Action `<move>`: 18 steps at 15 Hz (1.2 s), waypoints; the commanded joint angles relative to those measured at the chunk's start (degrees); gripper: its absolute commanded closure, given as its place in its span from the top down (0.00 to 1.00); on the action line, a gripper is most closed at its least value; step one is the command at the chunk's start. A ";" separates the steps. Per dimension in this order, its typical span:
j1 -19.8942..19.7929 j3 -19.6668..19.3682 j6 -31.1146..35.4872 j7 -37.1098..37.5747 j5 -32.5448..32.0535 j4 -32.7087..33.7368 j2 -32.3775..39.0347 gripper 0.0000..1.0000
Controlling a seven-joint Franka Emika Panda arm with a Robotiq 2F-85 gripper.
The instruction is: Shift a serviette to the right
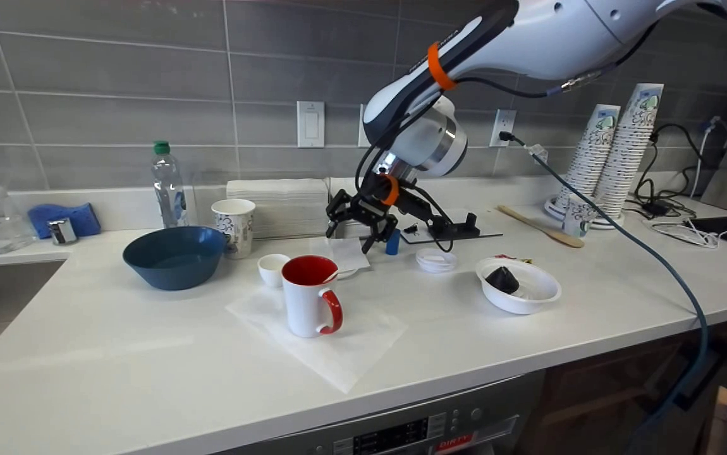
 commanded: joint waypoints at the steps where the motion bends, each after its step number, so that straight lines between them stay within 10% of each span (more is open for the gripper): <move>1: -0.68 0.24 -0.49 4.84 -3.53 4.05 3.17 0.94; 9: -0.31 -0.59 -1.87 13.61 -11.47 5.61 4.08 1.00; 18: -0.73 -0.29 -3.19 15.90 -13.56 7.87 6.19 0.62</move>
